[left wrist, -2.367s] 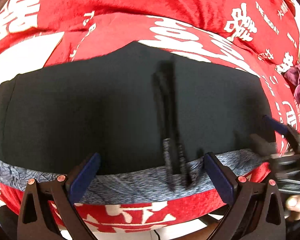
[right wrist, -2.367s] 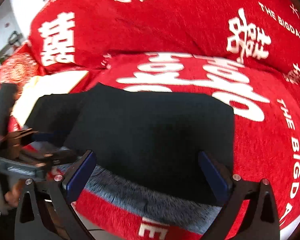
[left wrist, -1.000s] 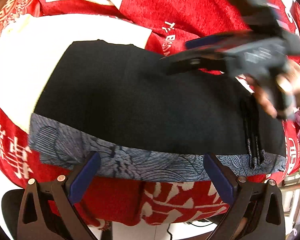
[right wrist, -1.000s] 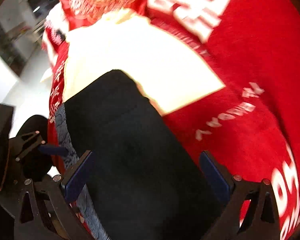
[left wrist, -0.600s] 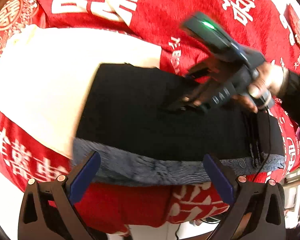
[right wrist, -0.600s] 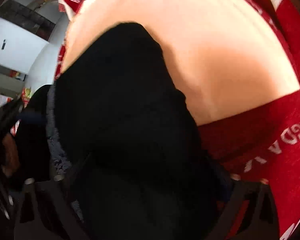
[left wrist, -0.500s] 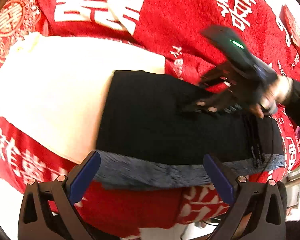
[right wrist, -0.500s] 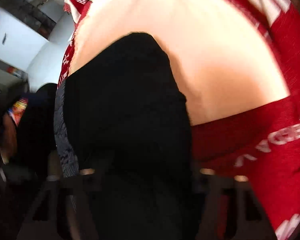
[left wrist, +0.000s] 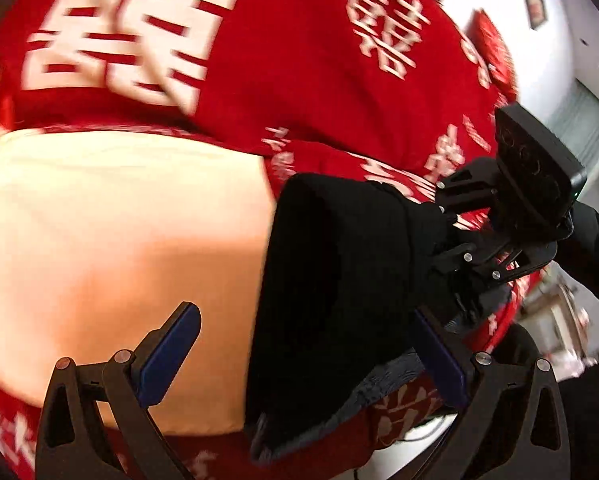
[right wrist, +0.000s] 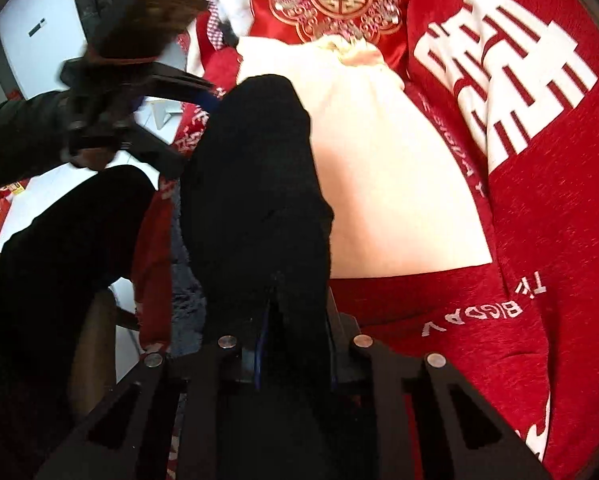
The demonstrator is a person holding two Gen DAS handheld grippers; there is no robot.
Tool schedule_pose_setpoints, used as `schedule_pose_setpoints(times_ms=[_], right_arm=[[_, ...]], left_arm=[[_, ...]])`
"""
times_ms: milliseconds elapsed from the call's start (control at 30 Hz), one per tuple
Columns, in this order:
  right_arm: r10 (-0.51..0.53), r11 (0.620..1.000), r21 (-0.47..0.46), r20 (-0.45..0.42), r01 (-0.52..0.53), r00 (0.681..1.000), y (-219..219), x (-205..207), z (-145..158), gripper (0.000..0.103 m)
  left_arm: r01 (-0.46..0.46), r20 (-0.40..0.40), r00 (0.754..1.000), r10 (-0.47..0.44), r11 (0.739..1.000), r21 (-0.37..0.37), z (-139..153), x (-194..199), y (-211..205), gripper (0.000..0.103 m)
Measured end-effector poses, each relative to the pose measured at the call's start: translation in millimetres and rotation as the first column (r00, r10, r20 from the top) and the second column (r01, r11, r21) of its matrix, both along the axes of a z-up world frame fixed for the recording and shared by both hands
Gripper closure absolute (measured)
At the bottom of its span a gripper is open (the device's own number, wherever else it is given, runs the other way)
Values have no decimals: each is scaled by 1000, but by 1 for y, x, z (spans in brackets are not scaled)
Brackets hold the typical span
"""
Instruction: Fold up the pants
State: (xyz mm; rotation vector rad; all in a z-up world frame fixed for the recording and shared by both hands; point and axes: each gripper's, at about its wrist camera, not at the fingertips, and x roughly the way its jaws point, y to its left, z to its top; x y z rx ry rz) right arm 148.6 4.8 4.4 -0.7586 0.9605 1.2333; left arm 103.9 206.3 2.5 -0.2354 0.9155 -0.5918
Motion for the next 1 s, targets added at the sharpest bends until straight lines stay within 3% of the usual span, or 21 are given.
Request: schedule_pose_setpoints(times_ms=[133, 233, 300, 400, 467, 533, 700, 833, 867, 933, 1000], right_arm=[[2, 1000, 9, 6, -2, 1000, -2, -1, 8, 78], [-16, 1000, -1, 10, 16, 1000, 1, 0, 5, 78], [-47, 999, -25, 10, 48, 999, 1, 7, 0, 68], [-138, 990, -29, 11, 138, 990, -7, 18, 5, 47], [-193, 981, 0, 5, 193, 981, -22, 22, 15, 25], [-214, 977, -18, 34, 215, 976, -43, 17, 18, 24], [-188, 963, -196, -2, 184, 982, -82, -4, -15, 24], [-163, 948, -276, 2, 158, 987, -80, -9, -51, 24], [-168, 938, -309, -4, 159, 986, -77, -7, -65, 19], [-171, 949, -269, -9, 162, 985, -71, -1, -73, 15], [-185, 940, -296, -27, 169, 982, -68, 5, -72, 15]], left_arm=[[105, -33, 994, -105, 994, 5, -14, 12, -29, 2], [134, -56, 990, -133, 991, 12, -13, 13, -45, 66], [105, -86, 991, -101, 993, 46, -13, 12, -52, 71], [68, -125, 990, -57, 993, 93, -10, 15, -54, 74], [54, -163, 986, -35, 992, 117, -7, 21, -59, 75], [50, -192, 981, -22, 989, 141, -3, 26, -65, 76], [45, -263, 965, -5, 988, 147, 6, 29, -73, 76], [43, -273, 962, 4, 985, 165, 25, 27, -86, 76], [42, -269, 963, 7, 984, 176, 31, 25, -90, 76], [44, -260, 966, 10, 979, 201, 42, 22, -100, 76], [45, -257, 966, 14, 974, 220, 51, 21, -107, 76]])
